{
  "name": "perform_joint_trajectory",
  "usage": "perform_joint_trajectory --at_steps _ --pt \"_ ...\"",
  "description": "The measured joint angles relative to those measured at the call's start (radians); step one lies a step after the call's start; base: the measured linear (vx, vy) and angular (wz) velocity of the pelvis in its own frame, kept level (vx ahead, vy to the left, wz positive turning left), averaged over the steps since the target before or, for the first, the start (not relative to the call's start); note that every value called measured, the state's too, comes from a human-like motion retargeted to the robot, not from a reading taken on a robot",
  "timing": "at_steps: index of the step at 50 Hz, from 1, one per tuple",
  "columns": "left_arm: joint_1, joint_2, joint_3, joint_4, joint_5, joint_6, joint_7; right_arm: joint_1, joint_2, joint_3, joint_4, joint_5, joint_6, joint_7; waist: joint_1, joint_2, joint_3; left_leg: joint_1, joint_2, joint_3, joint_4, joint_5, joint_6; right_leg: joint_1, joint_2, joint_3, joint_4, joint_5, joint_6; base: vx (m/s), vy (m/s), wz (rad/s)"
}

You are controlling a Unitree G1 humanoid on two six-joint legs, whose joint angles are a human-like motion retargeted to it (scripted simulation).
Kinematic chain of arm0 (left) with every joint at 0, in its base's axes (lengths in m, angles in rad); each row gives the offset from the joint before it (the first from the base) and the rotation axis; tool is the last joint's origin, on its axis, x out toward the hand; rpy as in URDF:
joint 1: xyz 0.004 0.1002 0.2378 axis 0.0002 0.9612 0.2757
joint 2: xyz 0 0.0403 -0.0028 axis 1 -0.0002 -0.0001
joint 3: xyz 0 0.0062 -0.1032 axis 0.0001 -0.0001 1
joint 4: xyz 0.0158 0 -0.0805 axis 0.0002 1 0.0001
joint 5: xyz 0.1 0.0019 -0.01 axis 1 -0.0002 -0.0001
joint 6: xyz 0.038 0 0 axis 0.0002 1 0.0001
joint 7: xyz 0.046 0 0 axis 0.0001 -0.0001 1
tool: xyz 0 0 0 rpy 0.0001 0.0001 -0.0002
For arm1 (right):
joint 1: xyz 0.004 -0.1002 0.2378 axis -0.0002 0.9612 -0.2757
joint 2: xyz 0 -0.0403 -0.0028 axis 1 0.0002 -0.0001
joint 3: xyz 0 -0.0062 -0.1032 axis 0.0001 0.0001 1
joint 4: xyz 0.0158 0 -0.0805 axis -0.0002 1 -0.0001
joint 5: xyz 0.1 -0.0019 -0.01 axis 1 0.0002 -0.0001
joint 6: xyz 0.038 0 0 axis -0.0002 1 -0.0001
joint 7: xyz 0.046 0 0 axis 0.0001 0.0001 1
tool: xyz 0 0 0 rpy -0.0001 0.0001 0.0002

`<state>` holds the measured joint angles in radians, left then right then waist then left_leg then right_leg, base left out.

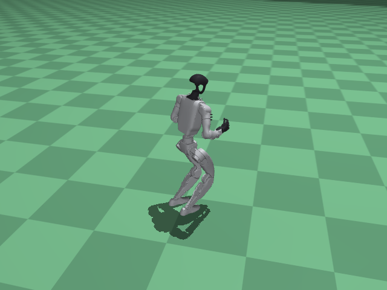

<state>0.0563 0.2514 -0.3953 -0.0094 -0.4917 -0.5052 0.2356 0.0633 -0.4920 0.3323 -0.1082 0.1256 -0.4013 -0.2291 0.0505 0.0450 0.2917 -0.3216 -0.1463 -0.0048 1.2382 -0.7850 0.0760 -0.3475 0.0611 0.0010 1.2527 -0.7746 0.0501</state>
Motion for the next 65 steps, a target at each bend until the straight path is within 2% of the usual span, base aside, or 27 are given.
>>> perform_joint_trajectory --at_steps 5,10,17,24,29,38,47,52,58,62,65 --pt "0.036 -0.008 -0.005 0.079 -0.013 0.028 0.003 0.002 0.005 0.007 0.014 -0.038 0.013 0.0 -0.034 -0.07 0.01 -0.028 -0.112 0.009 -0.001 -0.075 0.075 -0.121 -0.113 0.021 0.245 0.033 0.032 -0.1 0.07 0.11" --pt "0.062 -0.01 -0.001 0.149 -0.008 0.045 0.023 -0.009 0.016 0.02 0.029 -0.066 0.024 -0.004 -0.07 -0.124 0.0 -0.072 -0.184 0.023 -0.015 -0.088 0.129 -0.227 -0.203 0.043 0.434 0.101 0.044 -0.09 0.05 0.27" --pt "0.068 -0.013 0.016 0.234 0.018 0.053 0.085 -0.028 0.001 0.054 0.081 -0.086 0.015 -0.037 -0.089 -0.087 -0.009 -0.077 -0.144 0.011 -0.04 -0.075 0.104 -0.275 -0.151 0.023 0.423 0.144 0.02 -0.01 0.0 0.02" --pt "0.042 -0.008 0.018 0.306 0.067 0.036 0.162 -0.047 -0.019 0.088 0.138 -0.093 0.004 -0.079 -0.122 -0.039 -0.027 -0.061 -0.091 -0.002 -0.144 -0.017 0.04 -0.311 -0.084 0.008 0.231 0.125 0.018 0.01 0.0 0.24" --pt "0.022 -0.007 0.01 0.343 0.105 0.03 0.204 -0.059 -0.025 0.101 0.166 -0.111 0.007 -0.112 -0.144 -0.016 -0.04 -0.051 -0.068 -0.01 -0.203 0.005 0.016 -0.324 -0.045 0.026 0.101 0.11 0.024 0.03 0.0 0.22" --pt "-0.004 0.008 0.009 0.407 0.171 0.046 0.224 -0.061 -0.033 0.113 0.195 -0.163 0.028 -0.139 -0.165 0.002 -0.043 -0.026 -0.061 -0.02 -0.222 0.007 0.011 -0.28 -0.03 0.046 0.04 0.085 0.02 0.03 -0.02 0.21" --pt "0.015 0.054 0.026 0.443 0.222 0.048 0.236 -0.039 -0.019 0.092 0.244 -0.172 0.028 -0.17 -0.15 0.012 -0.055 0.006 -0.059 -0.035 -0.216 -0.002 0.015 -0.158 -0.028 0.044 -0.01 0.013 -0.011 0.04 -0.06 0.18" --pt "0.053 0.07 0.027 0.43 0.233 0.043 0.223 -0.043 -0.016 0.058 0.296 -0.162 0.019 -0.194 -0.13 0.041 -0.062 0.02 -0.026 -0.049 -0.197 -0.009 0.009 -0.09 0.009 0.037 -0.088 -0.028 -0.042 0.04 -0.08 0.1" --pt "0.079 0.083 0.024 0.424 0.277 0.036 0.224 -0.074 -0.022 0.022 0.359 -0.178 0.012 -0.238 -0.096 0.11 -0.064 -0.01 0.054 -0.064 -0.096 -0.034 -0.01 -0.049 0.091 0.016 -0.157 -0.042 -0.09 0.01 -0.05 0.01" --pt "0.083 0.078 0.02 0.433 0.32 0.031 0.24 -0.108 -0.03 0.013 0.396 -0.201 0.009 -0.275 -0.086 0.164 -0.054 -0.059 0.167 -0.006 0.027 -0.034 -0.02 -0.033 0.146 -0.006 -0.171 -0.051 -0.118 0.01 0.0 0.06" --pt "0.089 0.06 0.016 0.445 0.347 0.033 0.253 -0.134 -0.043 0.005 0.411 -0.217 0.007 -0.307 -0.086 0.18 -0.05 -0.134 0.253 0.036 0.116 -0.052 0.014 -0.042 0.157 -0.013 -0.16 -0.062 -0.127 0.01 0.01 0.15"
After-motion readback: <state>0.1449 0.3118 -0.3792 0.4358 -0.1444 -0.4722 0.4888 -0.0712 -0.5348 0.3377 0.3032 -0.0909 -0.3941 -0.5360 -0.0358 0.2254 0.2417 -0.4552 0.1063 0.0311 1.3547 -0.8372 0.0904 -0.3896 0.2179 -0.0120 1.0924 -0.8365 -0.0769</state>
